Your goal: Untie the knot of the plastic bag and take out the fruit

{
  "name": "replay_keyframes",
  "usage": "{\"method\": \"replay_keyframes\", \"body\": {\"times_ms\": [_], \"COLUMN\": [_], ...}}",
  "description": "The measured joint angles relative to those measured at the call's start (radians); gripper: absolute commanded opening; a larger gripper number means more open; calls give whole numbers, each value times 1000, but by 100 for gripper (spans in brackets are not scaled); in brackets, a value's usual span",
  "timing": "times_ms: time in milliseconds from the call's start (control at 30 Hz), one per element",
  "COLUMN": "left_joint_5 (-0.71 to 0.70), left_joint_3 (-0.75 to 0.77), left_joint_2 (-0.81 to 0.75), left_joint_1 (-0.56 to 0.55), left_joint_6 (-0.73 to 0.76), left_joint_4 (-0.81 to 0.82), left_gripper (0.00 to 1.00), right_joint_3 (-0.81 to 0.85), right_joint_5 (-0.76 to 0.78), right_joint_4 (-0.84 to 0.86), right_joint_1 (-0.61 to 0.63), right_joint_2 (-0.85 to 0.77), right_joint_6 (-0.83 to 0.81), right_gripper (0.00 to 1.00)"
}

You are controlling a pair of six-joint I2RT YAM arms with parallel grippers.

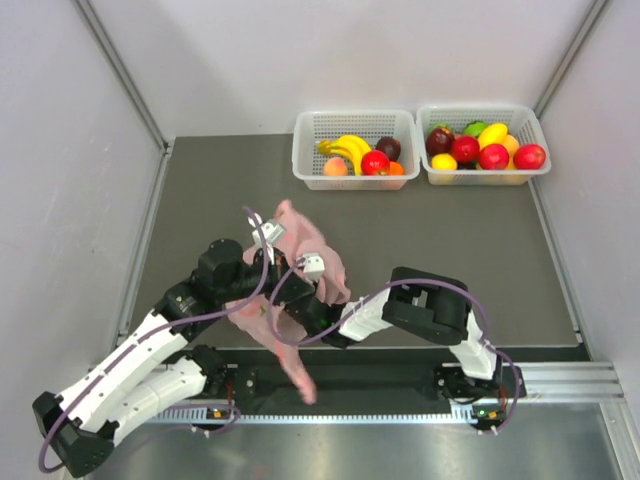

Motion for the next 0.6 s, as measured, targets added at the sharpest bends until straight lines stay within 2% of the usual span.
{"method": "replay_keyframes", "body": {"times_ms": [100, 300, 433, 600], "left_joint_5": [121, 230, 247, 184], "left_joint_3": [4, 60, 117, 180], "left_joint_2": [-8, 0, 23, 84], "left_joint_1": [-24, -37, -45, -48], "left_joint_6": [-24, -33, -19, 1], "left_joint_4": [8, -10, -16, -40], "left_gripper": [0, 0, 0, 0], "right_joint_3": [-42, -221, -359, -483], "right_joint_5": [13, -5, -75, -201], "right_joint_4": [-23, 24, 66, 87], "right_joint_1": [-3, -13, -29, -42], "right_joint_2": [-5, -125, -227, -343], "right_joint_6": [8, -21, -71, -118], "right_gripper": [47, 62, 72, 77]}}
